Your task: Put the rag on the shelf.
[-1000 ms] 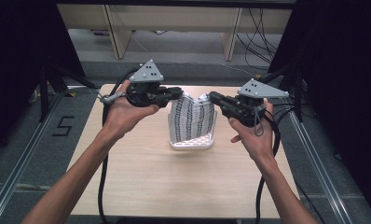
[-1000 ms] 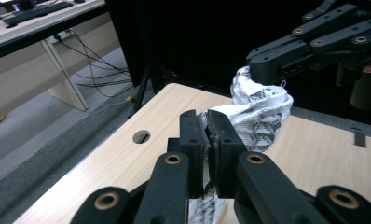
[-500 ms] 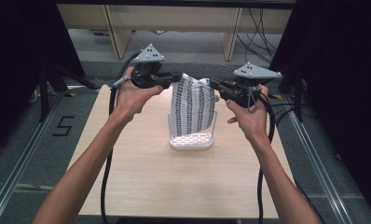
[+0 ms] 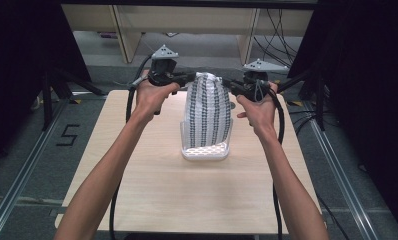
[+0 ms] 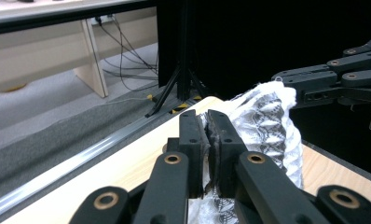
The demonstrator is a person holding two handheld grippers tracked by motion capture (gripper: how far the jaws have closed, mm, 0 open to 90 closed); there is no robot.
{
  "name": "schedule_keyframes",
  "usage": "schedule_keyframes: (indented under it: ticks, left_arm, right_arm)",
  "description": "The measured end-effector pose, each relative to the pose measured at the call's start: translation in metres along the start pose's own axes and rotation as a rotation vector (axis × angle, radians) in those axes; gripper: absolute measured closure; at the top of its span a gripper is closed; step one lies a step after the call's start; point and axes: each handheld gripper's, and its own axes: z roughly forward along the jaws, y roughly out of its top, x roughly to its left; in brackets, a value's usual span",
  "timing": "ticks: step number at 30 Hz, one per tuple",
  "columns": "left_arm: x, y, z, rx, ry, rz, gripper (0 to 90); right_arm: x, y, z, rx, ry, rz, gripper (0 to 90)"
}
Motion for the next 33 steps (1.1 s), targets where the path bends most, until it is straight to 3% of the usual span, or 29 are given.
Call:
schedule_keyframes:
  ticks: [2, 3, 10, 14, 15, 21, 28, 33]
  left_arm:
    - [0.002, -0.001, 0.002, 0.005, 0.006, -0.008, 84.6]
    - [0.004, -0.002, 0.004, 0.006, 0.009, -0.017, 84.4]
    - [0.013, -0.012, 0.017, 0.034, 0.027, -0.053, 84.4]
    - [0.017, -0.018, 0.022, 0.056, 0.040, -0.054, 84.4]
    - [0.018, -0.020, 0.023, 0.058, 0.040, -0.060, 84.4]
    - [0.026, -0.032, 0.027, 0.081, 0.049, -0.079, 84.2]
    - [0.030, -0.042, 0.033, 0.116, 0.036, -0.081, 83.2]
    - [0.028, -0.047, 0.038, 0.117, 0.024, -0.103, 80.6]
  right_arm:
    - [-0.002, 0.000, 0.002, 0.004, 0.005, -0.004, 88.1]
    - [-0.005, -0.002, 0.007, 0.015, 0.002, 0.028, 87.9]
    - [-0.014, -0.009, 0.023, 0.042, -0.029, 0.026, 87.7]
    - [-0.014, -0.012, 0.029, 0.063, -0.035, 0.055, 87.6]
    - [-0.016, -0.013, 0.032, 0.067, -0.043, 0.036, 87.5]
    - [-0.015, -0.018, 0.044, 0.105, -0.052, 0.053, 87.2]
    - [-0.017, -0.025, 0.053, 0.136, -0.069, 0.037, 85.9]
    - [-0.017, -0.030, 0.057, 0.170, -0.080, 0.058, 83.9]
